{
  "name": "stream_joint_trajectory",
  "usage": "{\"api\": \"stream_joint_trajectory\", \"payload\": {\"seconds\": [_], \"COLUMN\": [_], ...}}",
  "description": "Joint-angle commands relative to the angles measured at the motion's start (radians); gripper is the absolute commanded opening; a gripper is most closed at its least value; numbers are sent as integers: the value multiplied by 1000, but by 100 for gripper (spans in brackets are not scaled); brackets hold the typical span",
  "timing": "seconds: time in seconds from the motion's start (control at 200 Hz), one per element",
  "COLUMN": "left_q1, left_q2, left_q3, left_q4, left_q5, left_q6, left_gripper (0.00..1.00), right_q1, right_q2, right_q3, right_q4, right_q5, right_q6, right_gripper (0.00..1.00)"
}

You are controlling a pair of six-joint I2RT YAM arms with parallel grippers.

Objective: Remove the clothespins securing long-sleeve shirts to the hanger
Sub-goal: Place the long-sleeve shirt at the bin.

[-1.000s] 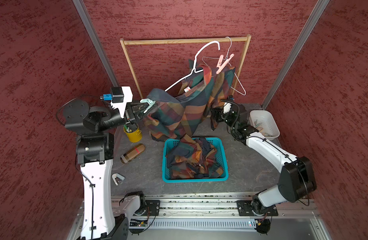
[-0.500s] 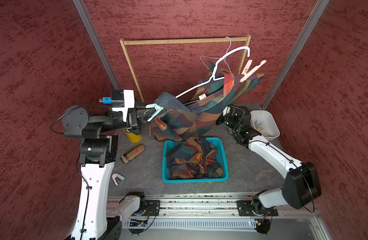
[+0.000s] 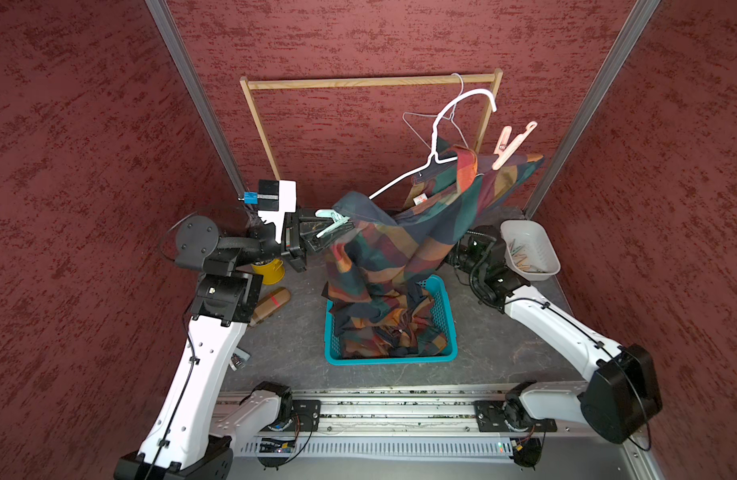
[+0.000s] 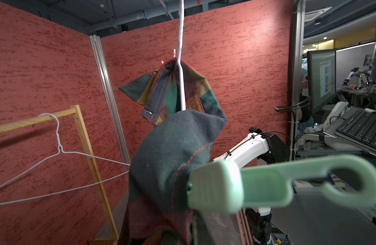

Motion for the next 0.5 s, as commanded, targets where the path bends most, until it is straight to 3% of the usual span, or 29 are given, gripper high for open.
{"api": "stream_joint_trajectory", "payload": {"seconds": [0.0, 0.14, 0.281, 0.496], "left_q1": [-11, -17, -16, 6], "left_q2": [-58, -129, -159, -166], "left_q3": [-95, -224, -382, -513], "left_q4": [220, 47, 81, -217], "left_q5": [-29, -72, -4, -23], "left_q6": [-174, -100, -180, 12], "left_gripper": [0, 0, 0, 0], "right_q1": [46, 86, 122, 185], "right_q2": [-18, -29, -53, -94], "right_q3": [-16, -77, -163, -327], "right_q4": [-71, -80, -82, -52], "right_q5": [-89, -143, -145, -115], "right_q6": [-58, -41, 7, 113], "right_gripper": [69, 69, 69, 69]}}
